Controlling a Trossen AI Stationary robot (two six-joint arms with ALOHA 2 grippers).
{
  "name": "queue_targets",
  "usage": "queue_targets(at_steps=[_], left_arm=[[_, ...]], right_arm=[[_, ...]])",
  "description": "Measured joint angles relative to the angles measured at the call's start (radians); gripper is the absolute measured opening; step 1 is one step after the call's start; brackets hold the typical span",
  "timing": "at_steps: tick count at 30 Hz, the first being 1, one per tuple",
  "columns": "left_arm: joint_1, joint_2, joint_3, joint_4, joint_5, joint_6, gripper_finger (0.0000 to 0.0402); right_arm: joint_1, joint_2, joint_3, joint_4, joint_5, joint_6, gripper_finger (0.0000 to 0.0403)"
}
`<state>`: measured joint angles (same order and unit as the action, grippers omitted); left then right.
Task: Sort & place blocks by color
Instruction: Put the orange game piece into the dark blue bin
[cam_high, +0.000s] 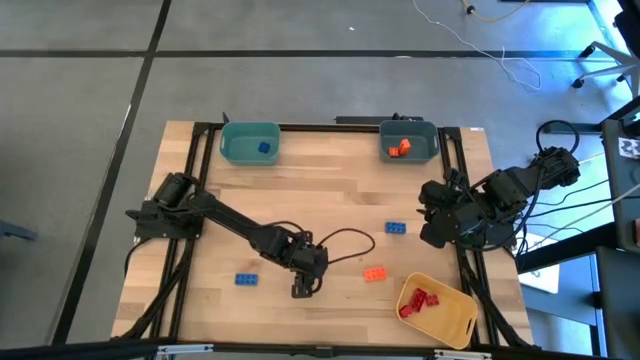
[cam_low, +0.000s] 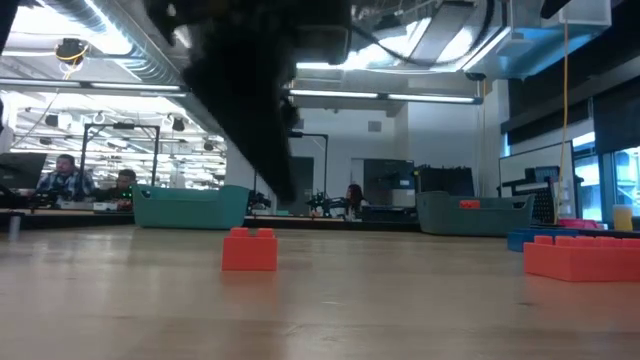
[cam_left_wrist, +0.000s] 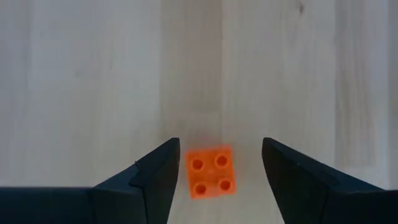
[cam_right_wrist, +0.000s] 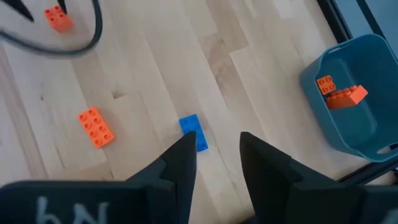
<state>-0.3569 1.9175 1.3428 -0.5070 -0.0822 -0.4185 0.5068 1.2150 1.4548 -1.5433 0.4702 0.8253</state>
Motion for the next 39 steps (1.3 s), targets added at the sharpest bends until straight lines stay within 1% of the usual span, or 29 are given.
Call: queue_targets(at_steps=[2, 4, 7, 12, 26, 33, 36, 39], left_arm=[[-0.003, 0.006, -0.003, -0.024, 0.008, -0.002, 0.0219], [-0.002, 0.028, 0.001, 0.018, 0.015, -0.008, 0.0218], [-0.002, 0.025, -0.004, -0.011, 0.02, -0.02, 0.0218], [-0.006, 0.031, -0.001, -0.009, -0.011, -0.02, 0.0218], [-0.006, 0.03, -0.003, -0.037, -0.021, -0.025, 0.0218], [-0.007, 0.027, -0.068, 0.002, -0.025, -0.104, 0.0218], [-0.007, 0.03, -0.1, 0.024, -0.031, -0.103, 0.0218], [-0.006, 0.03, -0.117, 0.098, -0.032, -0.1, 0.0218]], right_arm=[[0.0, -0.001, 0.0, -0.001, 0.0, 0.0, 0.0123], [0.0, 0.0, 0.0, 0.002, 0.0, 0.0, 0.0123], [0.0, -0.001, 0.0, 0.001, 0.0, -0.001, 0.0123], [0.0, 0.0, 0.0, 0.002, -0.001, -0.008, 0.0123], [0.0, 0.0, 0.0, 0.006, -0.002, -0.023, 0.0123], [0.0, 0.0, 0.0, 0.006, -0.003, -0.021, 0.0123], [0.0, 0.0, 0.0, 0.006, -0.003, -0.021, 0.0123], [0.0, 0.0, 0.0, 0.007, -0.003, -0.02, 0.0123]])
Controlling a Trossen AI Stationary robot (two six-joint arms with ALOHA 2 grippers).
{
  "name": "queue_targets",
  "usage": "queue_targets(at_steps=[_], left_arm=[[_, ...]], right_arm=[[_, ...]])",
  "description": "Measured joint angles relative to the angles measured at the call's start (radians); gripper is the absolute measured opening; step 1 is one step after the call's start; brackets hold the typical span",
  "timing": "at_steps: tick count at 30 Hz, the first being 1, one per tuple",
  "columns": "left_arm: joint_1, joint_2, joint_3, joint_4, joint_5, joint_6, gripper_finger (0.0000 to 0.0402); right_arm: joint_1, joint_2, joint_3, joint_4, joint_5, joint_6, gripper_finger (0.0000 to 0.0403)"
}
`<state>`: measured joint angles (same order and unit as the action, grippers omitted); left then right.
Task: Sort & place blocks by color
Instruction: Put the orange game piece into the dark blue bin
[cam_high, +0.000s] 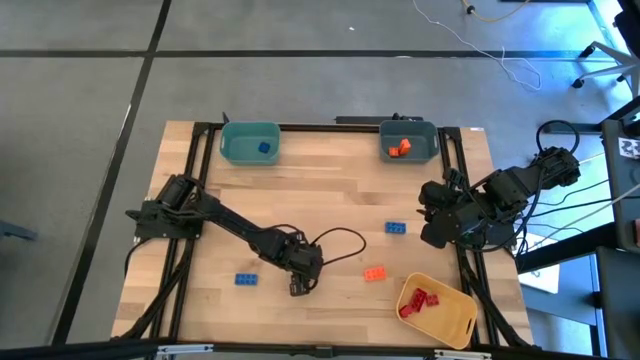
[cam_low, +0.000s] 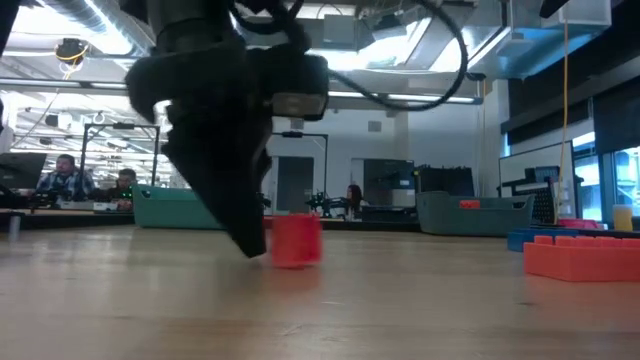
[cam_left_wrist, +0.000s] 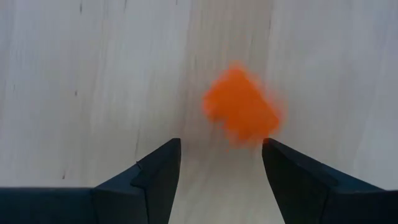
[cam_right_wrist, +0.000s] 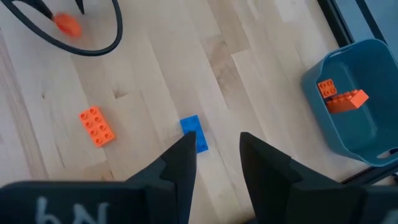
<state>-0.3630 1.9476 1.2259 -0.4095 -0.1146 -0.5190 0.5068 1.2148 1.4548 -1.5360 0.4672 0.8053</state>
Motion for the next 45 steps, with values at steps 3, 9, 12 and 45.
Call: queue_targets(at_steps=[3, 9, 12, 45], left_arm=[[0.0, -0.001, -0.013, 0.003, -0.005, 0.001, 0.0218], [0.0, -0.002, 0.02, -0.005, 0.02, 0.014, 0.0218], [0.0, -0.002, 0.069, -0.025, 0.046, 0.061, 0.0218], [0.102, 0.008, 0.197, -0.079, 0.173, 1.258, 0.0218]], right_arm=[[0.0, 0.0, 0.0, 0.005, 0.0, 0.001, 0.0123], [0.0, 0.0, 0.0, 0.025, 0.0, 0.0, 0.0123], [0.0, 0.0, 0.0, 0.029, 0.0, 0.0, 0.0123], [0.0, 0.0, 0.0, 0.028, 0.003, -0.002, 0.0123]])
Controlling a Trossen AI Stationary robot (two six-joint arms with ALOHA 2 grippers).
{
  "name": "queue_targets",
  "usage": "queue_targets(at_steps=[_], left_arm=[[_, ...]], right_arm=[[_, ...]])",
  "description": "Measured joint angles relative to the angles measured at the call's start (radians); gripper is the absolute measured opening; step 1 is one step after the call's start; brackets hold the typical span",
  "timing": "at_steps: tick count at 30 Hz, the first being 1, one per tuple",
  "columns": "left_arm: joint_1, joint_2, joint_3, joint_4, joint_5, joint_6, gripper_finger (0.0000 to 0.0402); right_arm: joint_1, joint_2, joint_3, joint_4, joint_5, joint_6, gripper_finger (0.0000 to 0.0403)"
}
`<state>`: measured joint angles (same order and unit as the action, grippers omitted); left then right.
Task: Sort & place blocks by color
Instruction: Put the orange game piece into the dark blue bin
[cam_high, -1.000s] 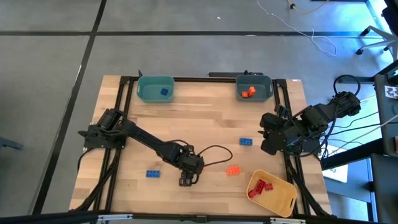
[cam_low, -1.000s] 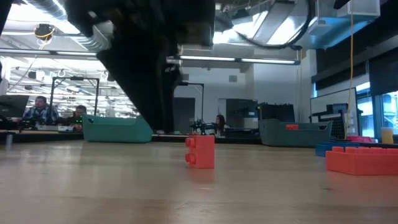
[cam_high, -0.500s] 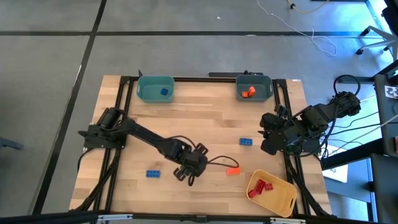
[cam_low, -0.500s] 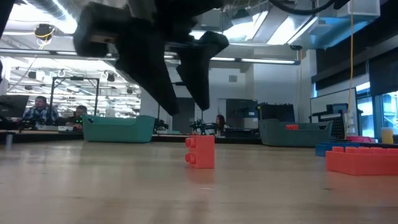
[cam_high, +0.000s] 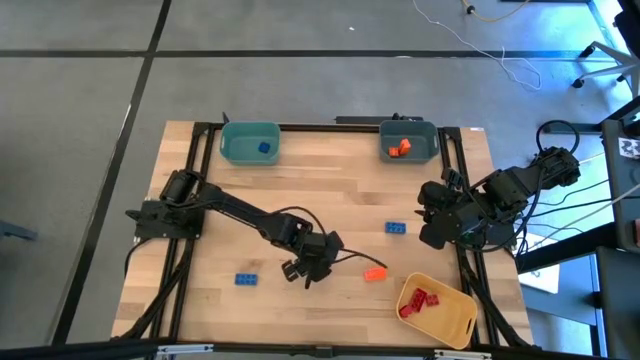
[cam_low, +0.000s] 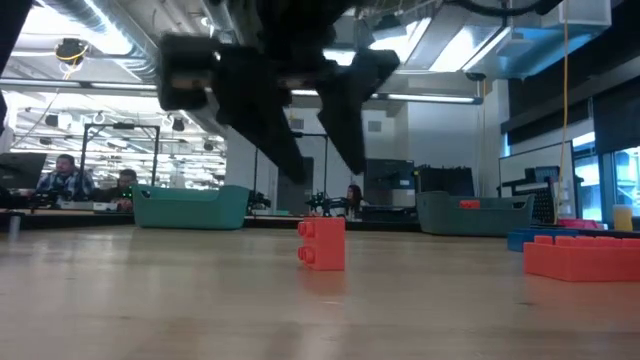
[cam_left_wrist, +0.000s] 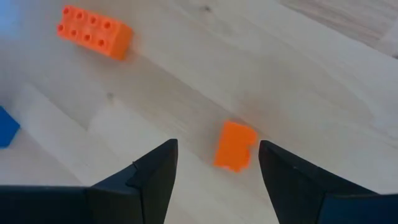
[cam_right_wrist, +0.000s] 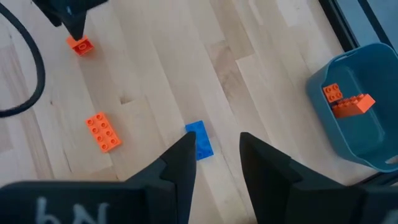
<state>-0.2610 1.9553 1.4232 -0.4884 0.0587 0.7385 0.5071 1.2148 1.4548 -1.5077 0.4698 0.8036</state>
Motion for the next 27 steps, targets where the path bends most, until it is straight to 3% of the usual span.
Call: queue_targets(at_steps=[21, 27], left_arm=[[0.033, 0.056, -0.002, 0.046, 0.116, 0.065, 0.0218], [0.032, 0.056, -0.002, 0.092, 0.149, 0.164, 0.0218]], right_arm=[[0.0, 0.0, 0.0, 0.002, 0.001, 0.002, 0.0123], [0.0, 0.0, 0.0, 0.008, 0.001, 0.002, 0.0123]])
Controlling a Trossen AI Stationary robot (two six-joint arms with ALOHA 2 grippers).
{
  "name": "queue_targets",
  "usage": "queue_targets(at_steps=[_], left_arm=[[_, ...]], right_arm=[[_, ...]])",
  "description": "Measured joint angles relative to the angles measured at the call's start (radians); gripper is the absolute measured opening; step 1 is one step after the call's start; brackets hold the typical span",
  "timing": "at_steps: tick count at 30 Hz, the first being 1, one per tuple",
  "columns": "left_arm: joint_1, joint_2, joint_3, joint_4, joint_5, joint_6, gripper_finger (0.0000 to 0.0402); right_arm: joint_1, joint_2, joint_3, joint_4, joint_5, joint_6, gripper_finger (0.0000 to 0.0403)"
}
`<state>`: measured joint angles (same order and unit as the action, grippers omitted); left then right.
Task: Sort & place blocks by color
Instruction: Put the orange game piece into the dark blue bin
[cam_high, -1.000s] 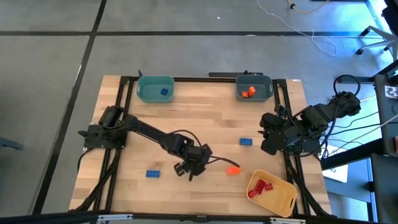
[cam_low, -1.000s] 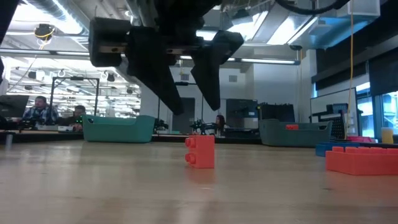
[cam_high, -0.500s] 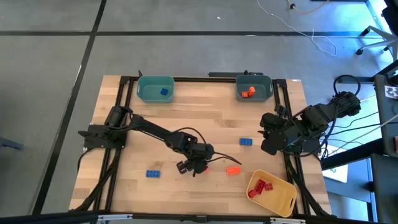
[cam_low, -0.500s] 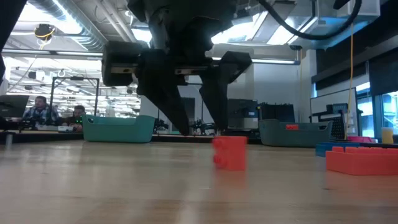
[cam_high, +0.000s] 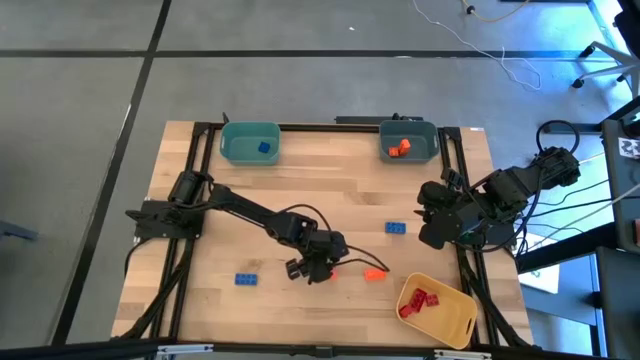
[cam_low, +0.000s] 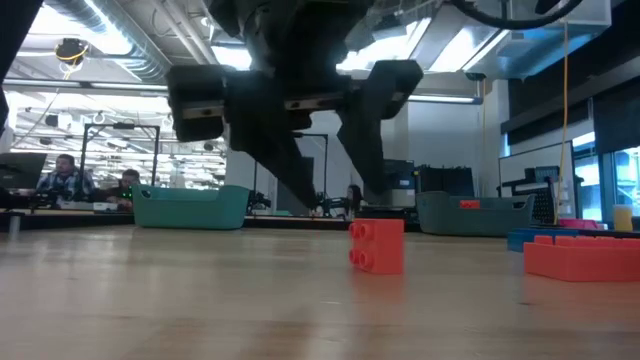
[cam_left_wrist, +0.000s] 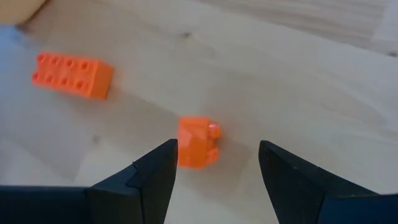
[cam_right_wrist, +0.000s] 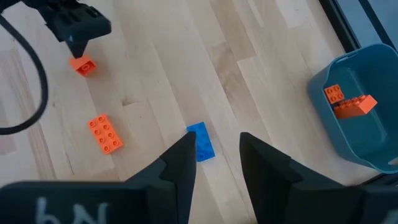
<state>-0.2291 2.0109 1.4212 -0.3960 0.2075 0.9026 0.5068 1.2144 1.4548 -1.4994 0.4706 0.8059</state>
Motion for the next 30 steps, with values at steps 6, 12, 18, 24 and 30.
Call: queue_targets(at_steps=[6, 12, 18, 24, 30], left_arm=[[0.003, 0.023, -0.003, 0.038, -0.007, 0.036, 0.0218], [0.009, 0.046, 0.007, 0.099, -0.047, 0.025, 0.0218], [0.009, 0.113, 0.087, 0.073, -0.023, 0.022, 0.0217], [0.012, 0.195, 0.186, 0.007, -0.014, -0.01, 0.0217], [0.023, 0.231, 0.236, -0.047, -0.007, -0.085, 0.0217]], right_arm=[[0.0, 0.0, 0.0, 0.004, 0.0, 0.0, 0.0123], [0.0, 0.0, 0.0, 0.019, 0.0, 0.0, 0.0123], [0.0, 0.0, 0.0, 0.023, 0.0, -0.001, 0.0123], [0.0, 0.001, 0.0, 0.029, -0.001, 0.0, 0.0123], [0.0, 0.001, 0.0, 0.036, -0.001, -0.001, 0.0123]])
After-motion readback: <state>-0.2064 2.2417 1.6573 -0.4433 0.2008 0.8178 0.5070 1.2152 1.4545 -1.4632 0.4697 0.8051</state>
